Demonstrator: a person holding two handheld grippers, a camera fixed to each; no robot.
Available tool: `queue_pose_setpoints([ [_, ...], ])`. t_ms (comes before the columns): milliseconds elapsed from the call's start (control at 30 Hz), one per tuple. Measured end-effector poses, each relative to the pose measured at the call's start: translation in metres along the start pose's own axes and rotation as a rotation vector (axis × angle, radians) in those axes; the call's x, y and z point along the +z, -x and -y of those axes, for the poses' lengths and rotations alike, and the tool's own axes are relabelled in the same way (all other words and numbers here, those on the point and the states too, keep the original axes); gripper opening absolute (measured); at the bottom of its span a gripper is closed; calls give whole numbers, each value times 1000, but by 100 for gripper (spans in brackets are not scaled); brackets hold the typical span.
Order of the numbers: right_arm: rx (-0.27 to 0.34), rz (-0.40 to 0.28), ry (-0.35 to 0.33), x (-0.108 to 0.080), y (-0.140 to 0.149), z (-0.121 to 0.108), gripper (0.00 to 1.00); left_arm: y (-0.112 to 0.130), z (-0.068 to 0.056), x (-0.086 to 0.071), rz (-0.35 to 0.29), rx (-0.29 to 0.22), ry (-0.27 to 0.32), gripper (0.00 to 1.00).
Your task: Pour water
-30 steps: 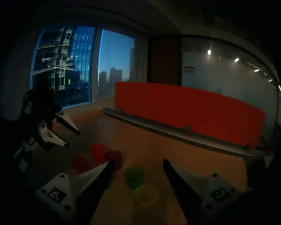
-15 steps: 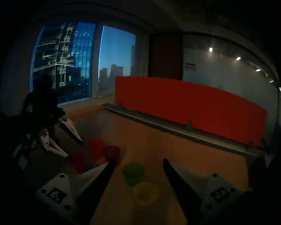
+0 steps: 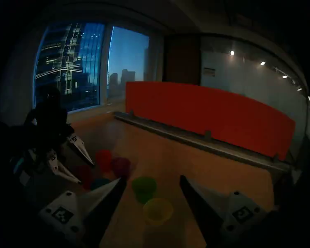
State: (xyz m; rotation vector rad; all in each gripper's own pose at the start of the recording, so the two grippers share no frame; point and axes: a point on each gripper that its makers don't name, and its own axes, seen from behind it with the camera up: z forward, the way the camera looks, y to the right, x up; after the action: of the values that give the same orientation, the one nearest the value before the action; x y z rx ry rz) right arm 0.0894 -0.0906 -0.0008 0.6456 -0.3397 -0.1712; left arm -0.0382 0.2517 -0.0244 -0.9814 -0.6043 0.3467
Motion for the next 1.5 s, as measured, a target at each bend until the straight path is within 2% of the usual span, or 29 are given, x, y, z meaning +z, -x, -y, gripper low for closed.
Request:
queue_pose_setpoints([
  [467,5,11,5,1,7,-4,99,14,-2,27,79,-15,-2,87],
  [1000,10,19,12,4,10,-8,98,15,-7,39,100,-11,7,87],
  [1500,18,25,12,6,14,-8,98,16,-8,53,102,-48,-6,86],
])
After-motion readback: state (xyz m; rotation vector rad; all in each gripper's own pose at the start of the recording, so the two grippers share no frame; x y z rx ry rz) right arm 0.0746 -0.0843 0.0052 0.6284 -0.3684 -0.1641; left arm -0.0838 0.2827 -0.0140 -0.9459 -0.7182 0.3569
